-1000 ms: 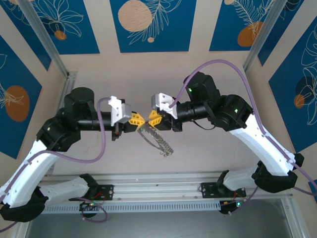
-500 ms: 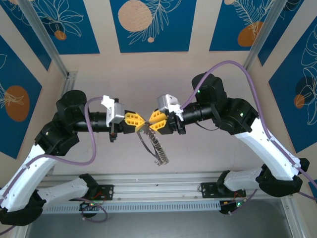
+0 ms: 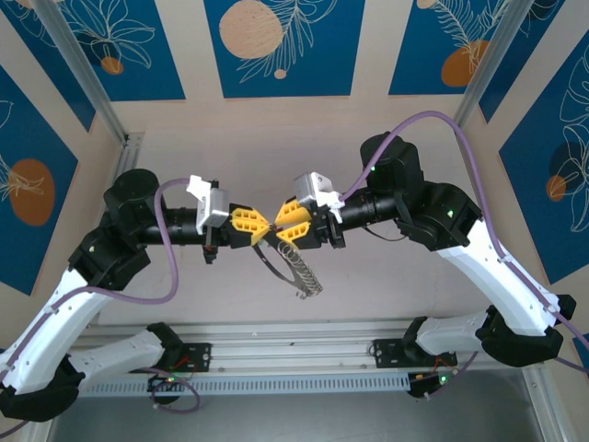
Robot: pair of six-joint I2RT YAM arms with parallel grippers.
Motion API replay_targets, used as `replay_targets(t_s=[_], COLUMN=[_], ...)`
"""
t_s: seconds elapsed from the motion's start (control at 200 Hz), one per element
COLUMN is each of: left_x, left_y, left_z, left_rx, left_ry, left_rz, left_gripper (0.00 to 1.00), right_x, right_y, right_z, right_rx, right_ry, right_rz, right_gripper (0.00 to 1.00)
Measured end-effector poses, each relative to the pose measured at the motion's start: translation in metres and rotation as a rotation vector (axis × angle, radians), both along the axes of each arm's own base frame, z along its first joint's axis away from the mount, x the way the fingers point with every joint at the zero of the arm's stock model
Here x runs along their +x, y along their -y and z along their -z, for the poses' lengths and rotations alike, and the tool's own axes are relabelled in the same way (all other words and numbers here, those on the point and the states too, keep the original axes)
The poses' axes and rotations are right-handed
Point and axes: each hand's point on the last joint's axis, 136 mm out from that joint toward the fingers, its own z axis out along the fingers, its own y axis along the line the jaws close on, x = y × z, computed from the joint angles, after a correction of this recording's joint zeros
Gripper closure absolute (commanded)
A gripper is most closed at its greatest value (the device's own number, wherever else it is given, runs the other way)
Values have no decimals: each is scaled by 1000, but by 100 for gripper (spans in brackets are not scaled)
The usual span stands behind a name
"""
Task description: Put the keys on the keyring
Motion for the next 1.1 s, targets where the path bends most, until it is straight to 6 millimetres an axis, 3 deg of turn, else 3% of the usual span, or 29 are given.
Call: replay_targets(t_s=[0.345, 0.645, 0.855, 1.0, 1.1], left_x=[-2, 0, 2, 10, 20], left_y=[0, 0, -1, 0, 1], left_z=[-4, -3, -1, 5, 3], left_rx=[-15, -16, -8, 38, 77], left_ry=[3, -2, -6, -7, 21], left_rz=[13, 8, -5, -39, -81], left_gripper=[100, 100, 100, 64, 53], right_x=[9, 10, 13, 23, 36], right_y=[-5, -7, -6, -4, -7], right_z=[1, 3, 6, 12, 17], right_rx=[-1, 3, -7, -66, -141], right_ry=[5, 10, 23, 44, 83], right_rz=[28, 30, 46, 105, 168], right_gripper=[70, 100, 100, 100, 100])
